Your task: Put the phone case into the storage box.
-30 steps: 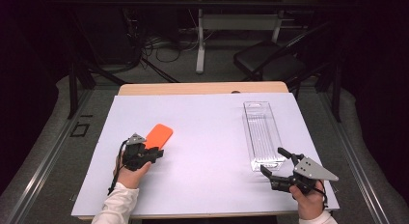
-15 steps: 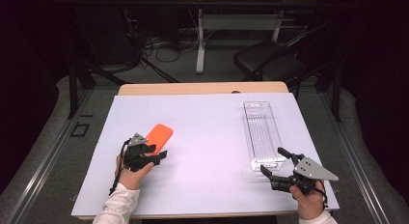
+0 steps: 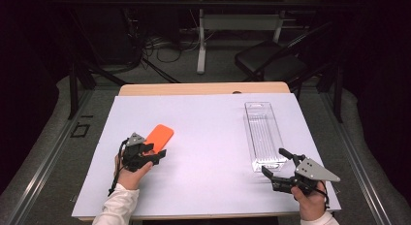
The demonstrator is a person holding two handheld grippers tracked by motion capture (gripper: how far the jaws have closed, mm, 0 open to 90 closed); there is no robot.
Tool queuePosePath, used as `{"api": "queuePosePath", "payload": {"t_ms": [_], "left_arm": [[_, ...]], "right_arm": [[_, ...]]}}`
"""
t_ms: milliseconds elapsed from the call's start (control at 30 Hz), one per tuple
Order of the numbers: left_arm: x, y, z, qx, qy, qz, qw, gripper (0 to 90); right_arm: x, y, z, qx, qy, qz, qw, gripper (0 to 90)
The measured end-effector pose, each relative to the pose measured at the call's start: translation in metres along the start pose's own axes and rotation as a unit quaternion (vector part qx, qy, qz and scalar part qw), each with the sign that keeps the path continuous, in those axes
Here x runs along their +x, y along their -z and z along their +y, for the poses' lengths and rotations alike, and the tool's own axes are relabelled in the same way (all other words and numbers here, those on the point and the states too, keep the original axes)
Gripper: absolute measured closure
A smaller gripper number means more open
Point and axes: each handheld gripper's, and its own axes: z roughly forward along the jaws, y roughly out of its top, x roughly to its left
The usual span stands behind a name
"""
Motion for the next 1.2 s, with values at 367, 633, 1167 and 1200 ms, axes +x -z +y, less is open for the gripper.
{"api": "queuePosePath", "payload": {"t_ms": [367, 633, 1167, 1200], "left_arm": [[-0.003, -0.007, 0.0, 0.008, -0.018, -0.011, 0.9998, 15.0], [-0.003, -0.007, 0.001, -0.012, 0.015, -0.021, 0.9996, 0.4], [0.006, 0.0, 0.01, -0.005, 0.031, -0.008, 0.9995, 0.6], [0.006, 0.0, 0.01, -0.005, 0.031, -0.008, 0.9995, 0.5]], "right_arm": [[0.0, 0.0, 0.0, 0.001, 0.0, 0.001, 1.0, 13.9], [0.0, 0.0, 0.0, 0.002, 0.003, 0.001, 1.0, 13.9], [0.001, -0.001, 0.0, -0.001, 0.0, 0.002, 1.0, 13.9], [0.001, -0.001, 0.0, -0.001, 0.0, 0.002, 1.0, 13.9]]}}
